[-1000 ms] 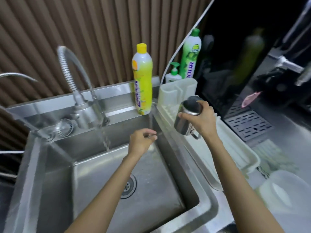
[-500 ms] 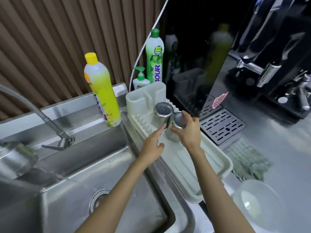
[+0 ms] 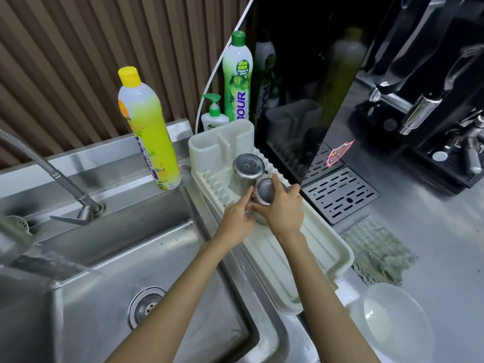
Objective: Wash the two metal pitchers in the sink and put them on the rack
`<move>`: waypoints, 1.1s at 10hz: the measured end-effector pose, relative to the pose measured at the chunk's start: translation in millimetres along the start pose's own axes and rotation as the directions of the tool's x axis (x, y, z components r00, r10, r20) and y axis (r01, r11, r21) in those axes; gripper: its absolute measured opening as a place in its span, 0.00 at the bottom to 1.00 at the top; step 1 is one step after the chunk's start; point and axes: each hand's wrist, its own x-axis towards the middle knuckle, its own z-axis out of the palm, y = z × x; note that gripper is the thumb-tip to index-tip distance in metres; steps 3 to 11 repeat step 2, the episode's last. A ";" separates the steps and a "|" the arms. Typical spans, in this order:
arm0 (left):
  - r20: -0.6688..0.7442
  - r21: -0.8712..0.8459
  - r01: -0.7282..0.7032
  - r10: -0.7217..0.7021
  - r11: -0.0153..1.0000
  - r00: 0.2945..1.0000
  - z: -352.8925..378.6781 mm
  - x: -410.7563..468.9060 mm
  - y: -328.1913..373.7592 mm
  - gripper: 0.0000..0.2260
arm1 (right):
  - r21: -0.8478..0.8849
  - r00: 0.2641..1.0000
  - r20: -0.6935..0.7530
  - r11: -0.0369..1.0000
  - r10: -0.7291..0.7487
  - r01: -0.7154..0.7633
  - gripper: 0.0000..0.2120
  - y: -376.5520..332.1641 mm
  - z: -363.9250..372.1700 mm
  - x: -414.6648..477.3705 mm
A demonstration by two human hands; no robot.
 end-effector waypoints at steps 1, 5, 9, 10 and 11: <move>0.052 -0.056 0.029 -0.026 0.998 0.998 -3.6 -0.5 2.2 0.29 | -0.010 0.995 0.102 1.000 0.000 0.001 0.50 1.8 0.5 0.5; 0.008 -0.329 0.113 -0.117 0.938 0.993 -22.2 -5.4 0.2 0.25 | 0.028 0.978 0.193 0.996 0.077 -0.084 0.55 0.2 -2.1 -5.9; 0.008 -0.329 0.113 -0.117 0.938 0.993 -22.2 -5.4 0.2 0.25 | 0.028 0.978 0.193 0.996 0.077 -0.084 0.55 0.2 -2.1 -5.9; 0.008 -0.329 0.113 -0.117 0.938 0.993 -22.2 -5.4 0.2 0.25 | 0.028 0.978 0.193 0.996 0.077 -0.084 0.55 0.2 -2.1 -5.9; 0.008 -0.329 0.113 -0.117 0.938 0.993 -22.2 -5.4 0.2 0.25 | 0.028 0.978 0.193 0.996 0.077 -0.084 0.55 0.2 -2.1 -5.9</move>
